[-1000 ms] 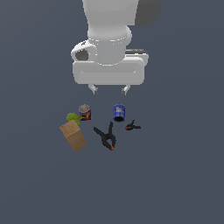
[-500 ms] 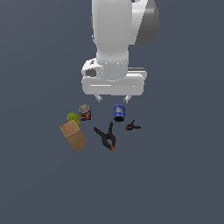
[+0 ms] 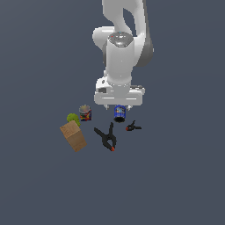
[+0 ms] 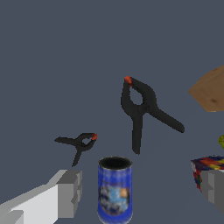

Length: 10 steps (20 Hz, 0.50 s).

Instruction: Pick up a designated object from a clutter of objects.

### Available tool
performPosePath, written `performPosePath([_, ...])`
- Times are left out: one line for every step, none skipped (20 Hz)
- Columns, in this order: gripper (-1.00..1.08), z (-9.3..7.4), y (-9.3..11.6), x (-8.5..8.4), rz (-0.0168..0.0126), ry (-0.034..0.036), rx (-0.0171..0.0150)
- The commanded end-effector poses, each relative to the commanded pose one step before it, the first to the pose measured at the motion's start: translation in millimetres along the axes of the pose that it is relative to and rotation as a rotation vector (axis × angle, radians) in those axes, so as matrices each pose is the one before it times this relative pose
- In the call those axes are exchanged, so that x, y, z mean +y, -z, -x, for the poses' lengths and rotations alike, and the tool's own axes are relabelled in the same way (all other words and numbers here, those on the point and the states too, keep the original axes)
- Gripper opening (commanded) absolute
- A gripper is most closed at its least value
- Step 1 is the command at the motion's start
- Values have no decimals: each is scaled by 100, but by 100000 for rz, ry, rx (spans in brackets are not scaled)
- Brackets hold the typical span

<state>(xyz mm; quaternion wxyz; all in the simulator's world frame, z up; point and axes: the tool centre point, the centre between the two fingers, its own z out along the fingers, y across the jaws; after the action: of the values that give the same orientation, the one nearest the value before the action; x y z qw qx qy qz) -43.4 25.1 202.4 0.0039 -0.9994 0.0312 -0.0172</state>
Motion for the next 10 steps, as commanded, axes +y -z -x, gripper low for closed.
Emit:
performPosePath([100, 1743, -2308, -383, 253, -259, -629])
performPosePath([100, 724, -871, -138, 90, -86, -265])
performPosePath([100, 711, -818, -125, 84, -80, -260])
performPosePath([100, 691, -753, -112, 72, -70, -238])
performPosePath([100, 665, -697, -100, 65, -65, -231])
performPosePath([100, 638, -639, -88, 57, -57, -214])
performPosePath([100, 608, -586, -78, 50, -51, -200])
performPosePath([100, 575, -533, -68, 43, -46, -185])
performPosePath([100, 540, -485, -59, 37, -42, -174])
performPosePath([100, 503, -439, -51, 33, -37, -162])
